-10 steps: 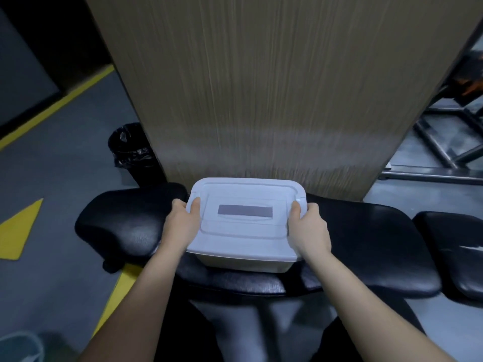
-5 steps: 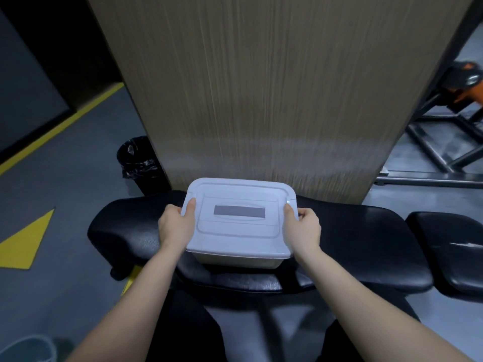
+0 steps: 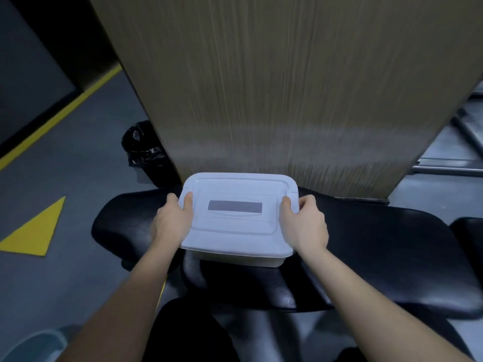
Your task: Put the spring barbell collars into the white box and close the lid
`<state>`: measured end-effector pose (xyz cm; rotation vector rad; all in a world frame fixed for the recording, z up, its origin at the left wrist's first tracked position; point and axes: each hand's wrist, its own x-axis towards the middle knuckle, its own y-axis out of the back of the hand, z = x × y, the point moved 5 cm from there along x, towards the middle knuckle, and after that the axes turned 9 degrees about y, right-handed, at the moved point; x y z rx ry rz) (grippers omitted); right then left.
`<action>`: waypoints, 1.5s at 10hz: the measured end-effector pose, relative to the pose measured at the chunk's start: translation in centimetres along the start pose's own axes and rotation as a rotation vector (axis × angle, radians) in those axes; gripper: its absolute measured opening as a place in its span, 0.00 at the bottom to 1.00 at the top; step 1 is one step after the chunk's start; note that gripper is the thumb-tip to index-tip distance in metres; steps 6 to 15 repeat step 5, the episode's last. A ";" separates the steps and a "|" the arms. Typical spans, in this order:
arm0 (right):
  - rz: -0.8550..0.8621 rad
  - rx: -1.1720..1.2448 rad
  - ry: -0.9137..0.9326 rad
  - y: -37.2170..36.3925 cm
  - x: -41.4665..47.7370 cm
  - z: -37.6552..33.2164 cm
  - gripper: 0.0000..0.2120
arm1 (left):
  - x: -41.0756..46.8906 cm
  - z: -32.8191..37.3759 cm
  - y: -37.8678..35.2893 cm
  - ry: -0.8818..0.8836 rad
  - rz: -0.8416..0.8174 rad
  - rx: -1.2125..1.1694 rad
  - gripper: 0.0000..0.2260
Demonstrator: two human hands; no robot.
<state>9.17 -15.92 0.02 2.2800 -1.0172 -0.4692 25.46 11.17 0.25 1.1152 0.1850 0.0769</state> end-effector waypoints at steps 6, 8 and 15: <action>-0.168 -0.442 0.414 3.9 1.9 -2.6 0.23 | -2.6 8.0 3.8 -0.272 0.008 0.225 0.23; -0.168 -0.442 0.414 3.9 1.9 -2.6 0.23 | -2.6 8.0 3.8 -0.272 0.008 0.225 0.23; -0.168 -0.442 0.414 3.9 1.9 -2.6 0.23 | -2.6 8.0 3.8 -0.272 0.008 0.225 0.23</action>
